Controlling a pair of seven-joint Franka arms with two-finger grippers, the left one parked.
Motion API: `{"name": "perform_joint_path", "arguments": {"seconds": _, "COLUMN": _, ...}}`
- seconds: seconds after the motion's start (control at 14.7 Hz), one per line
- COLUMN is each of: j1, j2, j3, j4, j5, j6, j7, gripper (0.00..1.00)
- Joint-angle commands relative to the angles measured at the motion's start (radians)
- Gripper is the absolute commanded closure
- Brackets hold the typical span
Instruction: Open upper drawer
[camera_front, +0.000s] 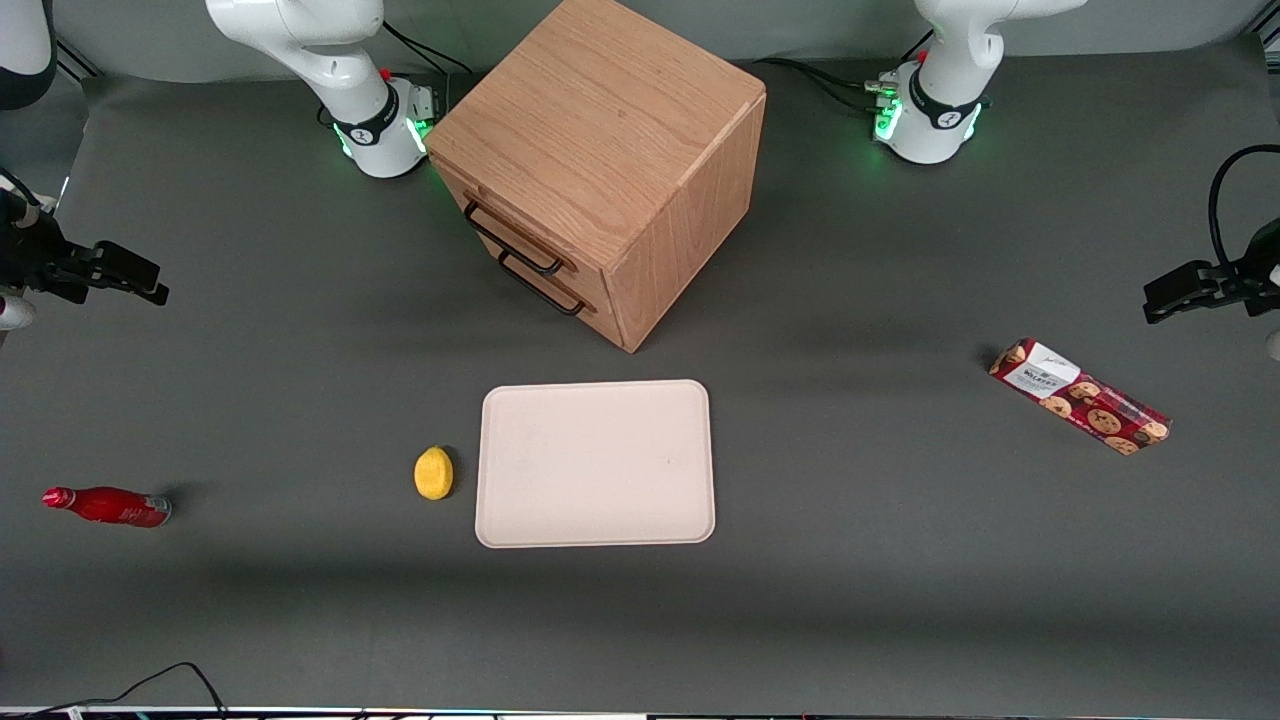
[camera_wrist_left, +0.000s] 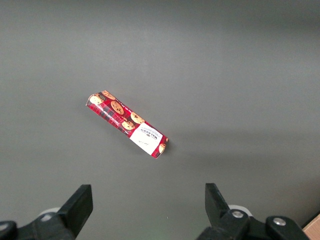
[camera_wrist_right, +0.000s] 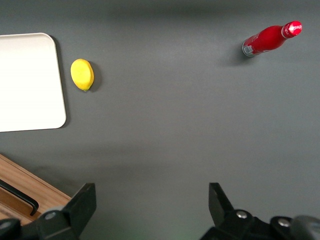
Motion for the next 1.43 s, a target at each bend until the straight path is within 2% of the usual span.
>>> {"name": "perform_joint_path", "arguments": {"seconds": 0.0, "j1": -0.008, "j2": 0.004, "j3": 0.000, "j4": 0.016, "j5": 0.015, "j6": -0.006, "j7": -0.005, "gripper": 0.00}}
{"name": "perform_joint_path", "arguments": {"seconds": 0.88, "j1": -0.007, "j2": 0.013, "j3": -0.012, "j4": 0.027, "j5": 0.015, "j6": -0.011, "j7": -0.014, "gripper": 0.00}}
{"name": "perform_joint_path", "arguments": {"seconds": 1.16, "j1": 0.027, "j2": 0.007, "j3": -0.011, "j4": 0.031, "j5": 0.017, "j6": -0.046, "j7": -0.030, "gripper": 0.00}}
{"name": "perform_joint_path", "arguments": {"seconds": 1.36, "j1": 0.096, "j2": 0.001, "j3": -0.017, "j4": 0.031, "j5": 0.025, "j6": -0.072, "j7": -0.076, "gripper": 0.00}}
